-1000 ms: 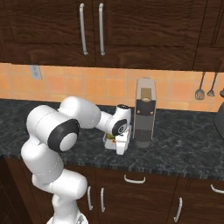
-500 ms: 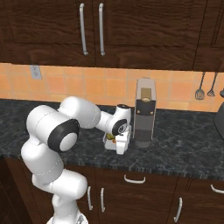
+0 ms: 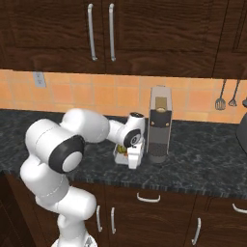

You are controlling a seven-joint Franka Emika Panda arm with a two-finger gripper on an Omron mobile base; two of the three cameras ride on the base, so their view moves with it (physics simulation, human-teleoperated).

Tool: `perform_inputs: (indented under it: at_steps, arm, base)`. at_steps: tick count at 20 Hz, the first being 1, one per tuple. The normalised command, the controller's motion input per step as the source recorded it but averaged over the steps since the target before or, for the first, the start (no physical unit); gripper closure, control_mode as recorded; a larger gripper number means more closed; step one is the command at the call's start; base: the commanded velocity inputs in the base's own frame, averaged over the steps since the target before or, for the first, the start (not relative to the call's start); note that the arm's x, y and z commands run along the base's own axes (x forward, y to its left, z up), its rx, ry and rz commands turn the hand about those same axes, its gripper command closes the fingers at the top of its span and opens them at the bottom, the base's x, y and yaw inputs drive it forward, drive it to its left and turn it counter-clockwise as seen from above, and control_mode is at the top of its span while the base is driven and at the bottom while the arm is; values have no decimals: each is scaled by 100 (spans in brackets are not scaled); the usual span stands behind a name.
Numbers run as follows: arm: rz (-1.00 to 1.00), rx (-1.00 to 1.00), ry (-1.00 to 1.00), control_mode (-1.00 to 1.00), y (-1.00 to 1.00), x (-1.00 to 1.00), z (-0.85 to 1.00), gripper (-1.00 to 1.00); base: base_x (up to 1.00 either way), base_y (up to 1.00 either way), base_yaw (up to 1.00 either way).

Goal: Take the meat container that has the chicken drumstick and place it on the second highest rack of the freezer. Then take the vegetable container that has the cucumber and carrot and place it on the highest rack of the freezer.

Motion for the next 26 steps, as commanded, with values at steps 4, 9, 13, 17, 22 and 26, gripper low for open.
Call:
perform_inputs:
  at_steps: [4,9,13,17,22,26]
  arm:
    - [-2,0,-5,-100,8,-13,60,100]
    - [-1,0,-1,-100,41,0,63,100]
    - [0,0,0,-100,67,-13,59,100]
    - [-1,0,0,-100,69,-19,68,100]
    - [-1,0,0,-100,65,-58,54,100]
    - [0,0,0,-100,60,-100,32,100]
  base:
    - [0,0,0]
    - [0,0,0]
    - [0,0,0]
    - [0,0,0]
    - [0,0,0]
    - [0,0,0]
